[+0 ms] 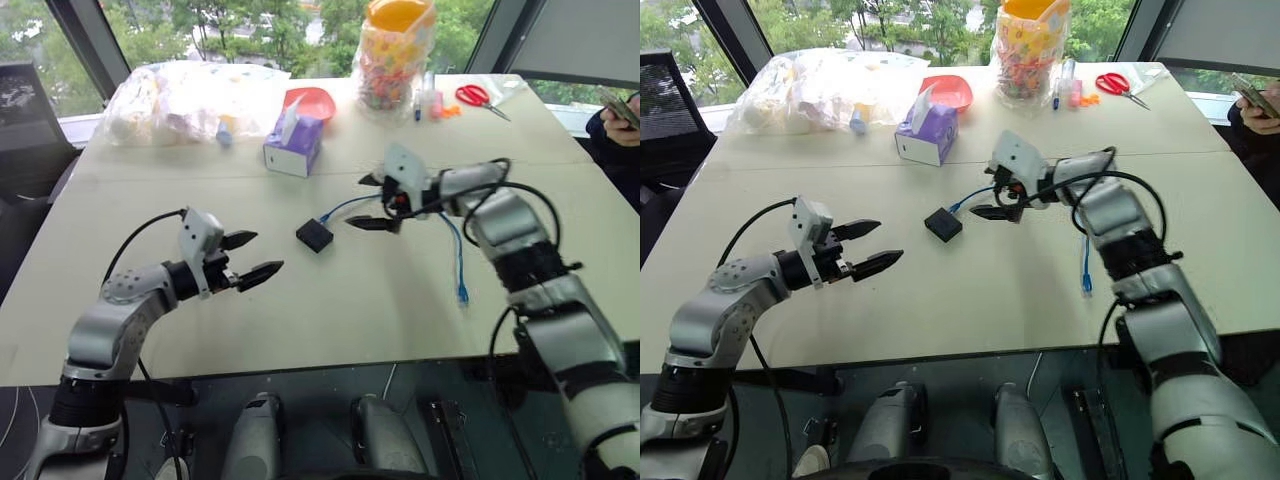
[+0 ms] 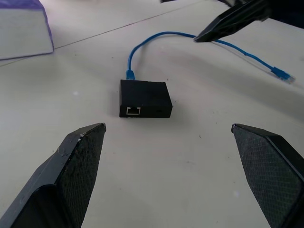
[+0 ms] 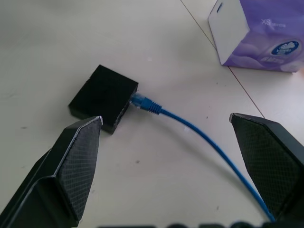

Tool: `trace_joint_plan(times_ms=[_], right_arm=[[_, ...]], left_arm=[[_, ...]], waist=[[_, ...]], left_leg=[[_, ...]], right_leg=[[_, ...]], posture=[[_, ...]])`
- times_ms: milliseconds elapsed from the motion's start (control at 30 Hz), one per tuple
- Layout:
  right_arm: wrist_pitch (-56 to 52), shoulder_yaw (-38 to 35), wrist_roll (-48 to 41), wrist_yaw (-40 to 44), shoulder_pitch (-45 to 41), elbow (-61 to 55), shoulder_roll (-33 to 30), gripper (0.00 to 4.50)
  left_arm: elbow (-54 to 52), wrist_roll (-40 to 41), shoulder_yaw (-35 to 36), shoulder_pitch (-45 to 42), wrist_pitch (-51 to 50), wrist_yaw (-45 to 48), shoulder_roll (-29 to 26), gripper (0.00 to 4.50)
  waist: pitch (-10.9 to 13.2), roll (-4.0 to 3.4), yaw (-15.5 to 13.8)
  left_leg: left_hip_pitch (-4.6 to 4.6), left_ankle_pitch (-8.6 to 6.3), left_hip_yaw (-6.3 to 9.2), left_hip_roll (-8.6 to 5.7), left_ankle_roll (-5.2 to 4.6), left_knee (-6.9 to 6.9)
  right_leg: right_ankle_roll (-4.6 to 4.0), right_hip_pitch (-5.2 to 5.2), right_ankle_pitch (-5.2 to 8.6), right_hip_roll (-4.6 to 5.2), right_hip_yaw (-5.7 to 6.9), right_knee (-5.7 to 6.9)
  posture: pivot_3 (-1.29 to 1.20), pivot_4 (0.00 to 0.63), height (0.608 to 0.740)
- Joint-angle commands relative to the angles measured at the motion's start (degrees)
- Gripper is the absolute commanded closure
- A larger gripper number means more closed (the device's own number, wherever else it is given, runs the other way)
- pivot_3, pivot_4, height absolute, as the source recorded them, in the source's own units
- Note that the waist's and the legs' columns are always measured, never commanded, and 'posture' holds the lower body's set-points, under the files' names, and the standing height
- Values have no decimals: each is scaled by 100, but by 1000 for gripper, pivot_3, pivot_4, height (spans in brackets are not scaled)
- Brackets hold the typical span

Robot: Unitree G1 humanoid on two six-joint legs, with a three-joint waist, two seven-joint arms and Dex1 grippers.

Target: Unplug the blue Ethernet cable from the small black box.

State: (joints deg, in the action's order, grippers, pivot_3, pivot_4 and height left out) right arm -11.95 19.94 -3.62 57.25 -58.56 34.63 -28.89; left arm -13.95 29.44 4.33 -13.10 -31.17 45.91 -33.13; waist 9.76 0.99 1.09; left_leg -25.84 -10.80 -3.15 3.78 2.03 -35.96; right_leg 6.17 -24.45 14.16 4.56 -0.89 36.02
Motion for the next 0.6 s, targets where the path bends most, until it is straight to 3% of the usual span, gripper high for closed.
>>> trace_joint_plan(times_ms=[33, 367, 600], right_arm=[[1246, 142, 641, -353, -614, 1381, 415, 0], [2872, 356, 1669, -936, -1035, 3115, 1173, 0], [2641, 67, 1586, -583, -1084, 3381, 1616, 0]], left_arm=[[-376, 126, 191, 84, -30, -178, 34, 33], [-732, 243, 326, 307, -140, -459, 8, 33], [-739, 281, 354, 278, -144, -541, -13, 33]], waist=[[1, -1, -4], [2, -3, 17], [3, -4, 46]], left_leg=[[0, 0, 0, 0, 0, -1], [6, 0, 1, 0, 1, 2], [17, 1, 0, 3, 1, 6]], right_leg=[[0, -2, 0, 0, 0, 6], [2, 0, -1, 0, 0, 15], [11, 2, -5, -2, 0, 21]], posture=[[0, 150, 735], [0, 150, 735], [0, 150, 735]])
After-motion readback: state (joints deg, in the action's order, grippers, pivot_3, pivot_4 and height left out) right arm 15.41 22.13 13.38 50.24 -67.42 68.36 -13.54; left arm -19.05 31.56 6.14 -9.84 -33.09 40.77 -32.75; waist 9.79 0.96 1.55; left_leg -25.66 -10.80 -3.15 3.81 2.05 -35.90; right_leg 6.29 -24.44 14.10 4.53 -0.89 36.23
